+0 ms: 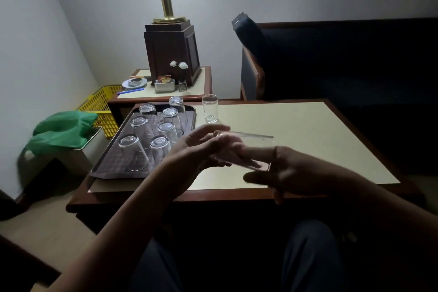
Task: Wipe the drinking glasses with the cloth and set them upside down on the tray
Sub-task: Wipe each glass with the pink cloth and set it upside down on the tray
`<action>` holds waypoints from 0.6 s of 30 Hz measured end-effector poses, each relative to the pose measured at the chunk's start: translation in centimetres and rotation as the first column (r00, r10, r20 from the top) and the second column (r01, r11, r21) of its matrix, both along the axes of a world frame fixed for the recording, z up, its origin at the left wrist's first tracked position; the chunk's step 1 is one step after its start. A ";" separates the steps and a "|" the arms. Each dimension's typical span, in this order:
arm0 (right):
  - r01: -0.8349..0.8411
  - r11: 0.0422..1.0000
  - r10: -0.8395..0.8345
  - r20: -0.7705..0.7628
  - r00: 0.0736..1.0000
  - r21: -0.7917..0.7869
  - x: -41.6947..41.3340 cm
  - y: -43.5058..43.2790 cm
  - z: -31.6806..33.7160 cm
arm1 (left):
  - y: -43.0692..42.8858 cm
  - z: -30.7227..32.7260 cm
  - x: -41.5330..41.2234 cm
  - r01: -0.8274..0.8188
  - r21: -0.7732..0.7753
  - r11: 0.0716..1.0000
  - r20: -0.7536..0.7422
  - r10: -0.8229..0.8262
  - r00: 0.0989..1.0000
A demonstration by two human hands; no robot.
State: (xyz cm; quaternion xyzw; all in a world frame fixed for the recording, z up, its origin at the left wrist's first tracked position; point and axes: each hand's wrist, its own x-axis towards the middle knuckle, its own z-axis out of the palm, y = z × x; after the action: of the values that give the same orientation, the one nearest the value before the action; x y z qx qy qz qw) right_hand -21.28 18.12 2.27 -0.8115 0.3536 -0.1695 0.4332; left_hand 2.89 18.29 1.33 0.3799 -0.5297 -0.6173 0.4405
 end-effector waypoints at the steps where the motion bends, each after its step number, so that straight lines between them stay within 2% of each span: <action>1: 0.031 0.972 -0.053 0.089 0.995 0.231 -0.2 -0.1 0.6 | 0.1 0.0 0.1 0.001 -0.116 0.993 0.040 0.004 0.999; 2: 0.041 0.936 -0.095 0.139 0.986 0.351 -0.5 -0.1 1.2 | 0.1 0.0 0.3 -0.003 -0.234 0.972 0.104 0.028 0.994; 3: 0.053 0.920 -0.125 0.162 0.979 0.388 -0.6 -0.2 1.5 | 0.1 -0.1 0.3 0.003 -0.317 0.948 0.167 0.052 0.985; 5: 0.073 0.955 -0.120 0.151 0.981 0.286 -0.5 0.0 1.4 | -0.1 -0.3 0.3 -0.006 -0.334 0.943 0.173 0.068 0.983; 6: 0.092 0.987 -0.105 0.097 0.990 0.132 -0.3 0.1 1.2 | -0.2 -0.2 0.3 -0.020 -0.236 0.971 0.126 0.051 0.991; 7: 0.102 0.993 -0.101 0.016 0.995 -0.064 -0.1 0.1 1.2 | -0.2 0.0 0.1 -0.007 -0.071 0.997 0.069 0.012 0.998; 8: 0.067 0.966 -0.088 -0.074 0.993 -0.250 -0.1 0.1 0.9 | -0.2 0.2 0.0 0.039 0.103 0.994 0.015 -0.040 0.999; 9: 0.012 0.928 -0.069 -0.138 0.988 -0.372 -0.1 -0.1 0.5 | -0.3 0.3 0.0 0.084 0.226 0.971 -0.021 -0.081 0.996; 10: -0.030 0.902 -0.046 -0.165 0.985 -0.431 0.1 -0.1 0.2 | -0.4 0.4 0.0 0.110 0.273 0.956 -0.039 -0.103 0.994; 11: -0.049 0.904 -0.025 -0.167 0.986 -0.426 0.2 -0.1 0.0 | -0.6 0.3 0.1 0.112 0.261 0.959 -0.048 -0.103 0.994; 12: -0.036 0.938 -0.013 -0.139 0.990 -0.344 0.3 0.1 0.0 | -0.7 0.2 0.2 0.102 0.213 0.972 -0.049 -0.094 0.994; 14: 0.041 0.999 -0.041 0.001 0.999 0.025 0.4 0.1 0.6 | -0.6 -0.2 0.4 0.086 0.060 0.994 -0.035 -0.084 0.996; 15: 0.050 0.980 -0.062 0.058 0.996 0.194 0.3 0.0 1.2 | -0.5 -0.4 0.6 0.074 -0.008 0.997 -0.050 -0.075 0.996; 16: 0.064 0.958 -0.091 0.086 0.992 0.279 0.0 -0.3 1.5 | -0.3 -0.6 0.6 0.057 -0.050 0.997 -0.083 -0.061 0.995; 18: 0.102 0.965 -0.129 0.098 0.987 0.244 -0.2 -0.5 2.0 | -0.4 -1.2 0.8 0.056 -0.044 0.997 -0.159 -0.062 0.985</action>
State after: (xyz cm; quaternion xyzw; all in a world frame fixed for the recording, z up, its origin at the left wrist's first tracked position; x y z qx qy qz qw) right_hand -21.49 17.59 4.25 -0.7209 0.3930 -0.1965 0.5359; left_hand 3.67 17.91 0.18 0.3045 -0.5155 -0.6482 0.4705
